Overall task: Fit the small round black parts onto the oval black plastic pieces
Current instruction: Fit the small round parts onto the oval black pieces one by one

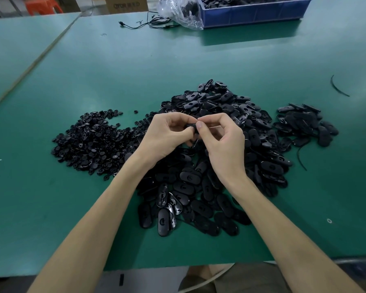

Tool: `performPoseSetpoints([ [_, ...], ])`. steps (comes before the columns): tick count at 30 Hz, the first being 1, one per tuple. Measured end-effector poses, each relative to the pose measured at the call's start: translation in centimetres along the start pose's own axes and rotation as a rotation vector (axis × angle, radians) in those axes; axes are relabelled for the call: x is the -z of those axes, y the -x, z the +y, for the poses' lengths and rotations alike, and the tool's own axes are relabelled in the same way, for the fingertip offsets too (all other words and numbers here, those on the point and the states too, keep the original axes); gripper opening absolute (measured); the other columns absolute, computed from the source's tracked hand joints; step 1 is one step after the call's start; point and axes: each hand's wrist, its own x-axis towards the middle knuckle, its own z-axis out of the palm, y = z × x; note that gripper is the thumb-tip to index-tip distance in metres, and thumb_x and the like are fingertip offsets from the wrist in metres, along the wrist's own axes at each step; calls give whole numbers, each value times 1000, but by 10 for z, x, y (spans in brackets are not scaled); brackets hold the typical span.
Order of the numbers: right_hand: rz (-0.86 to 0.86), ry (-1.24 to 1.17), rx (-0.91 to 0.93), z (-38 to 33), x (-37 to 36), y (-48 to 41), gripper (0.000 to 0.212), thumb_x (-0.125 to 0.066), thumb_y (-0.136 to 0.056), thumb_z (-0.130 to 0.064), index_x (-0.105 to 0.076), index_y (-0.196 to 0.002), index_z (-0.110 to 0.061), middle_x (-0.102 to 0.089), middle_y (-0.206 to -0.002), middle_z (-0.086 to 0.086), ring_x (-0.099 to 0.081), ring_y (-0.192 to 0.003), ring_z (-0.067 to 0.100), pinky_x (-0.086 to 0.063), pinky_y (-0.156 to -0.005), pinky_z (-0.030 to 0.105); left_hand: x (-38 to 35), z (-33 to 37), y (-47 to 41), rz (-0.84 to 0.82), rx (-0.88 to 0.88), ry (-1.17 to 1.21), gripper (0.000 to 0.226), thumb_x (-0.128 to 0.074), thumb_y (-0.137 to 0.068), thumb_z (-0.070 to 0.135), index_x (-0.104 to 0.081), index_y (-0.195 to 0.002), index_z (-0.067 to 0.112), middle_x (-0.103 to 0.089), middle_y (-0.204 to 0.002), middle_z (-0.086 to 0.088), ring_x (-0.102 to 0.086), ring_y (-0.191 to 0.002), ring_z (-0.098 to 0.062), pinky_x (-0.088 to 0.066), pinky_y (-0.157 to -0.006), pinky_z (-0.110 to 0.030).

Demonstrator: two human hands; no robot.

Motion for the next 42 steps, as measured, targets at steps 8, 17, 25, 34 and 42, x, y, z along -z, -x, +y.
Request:
performPoseSetpoints([
  [8,-4,65,24,3,0,0,4,-72,-98,-14,-73,-101,-17,-78,-87,-4,-77,-78,12,-61,-73,28,0,2,1,-5,13,-26,14,-67,-94,-4,-76,-104,-1,-75,-74,-2,-69,-64,-12,-58,-69,-23],
  [17,-9,66,32,1,0,1,3,-70,-100,-13,-71,-103,-14,-77,-90,-2,-76,-79,14,-62,-74,32,12,2,1,-78,54,54,17,-69,-95,0,-77,-109,2,-76,-85,-16,-69,-77,-28,-61,-80,-35],
  [25,-33,62,28,-1,-1,1,4,-71,-99,-11,-72,-102,-12,-77,-90,1,-76,-78,14,-62,-73,29,12,1,1,-71,62,65,15,-69,-95,0,-78,-106,4,-77,-84,-15,-72,-76,-23,-60,-76,-30],
  [34,-43,83,38,0,-2,2,5,-71,-99,-9,-73,-103,-12,-76,-91,-1,-75,-78,10,-53,-65,14,3,3,2,-9,10,-48,15,-65,-92,-5,-77,-96,3,-75,-73,-3,-69,-64,-15,-60,-72,-25],
  [42,-25,98,53,0,-1,1,6,-71,-98,-7,-74,-102,-10,-76,-93,2,-74,-78,7,-53,-65,13,-3,0,2,54,-45,-88,13,-66,-91,-4,-76,-95,3,-77,-81,-12,-72,-65,-15,-62,-74,-33],
])
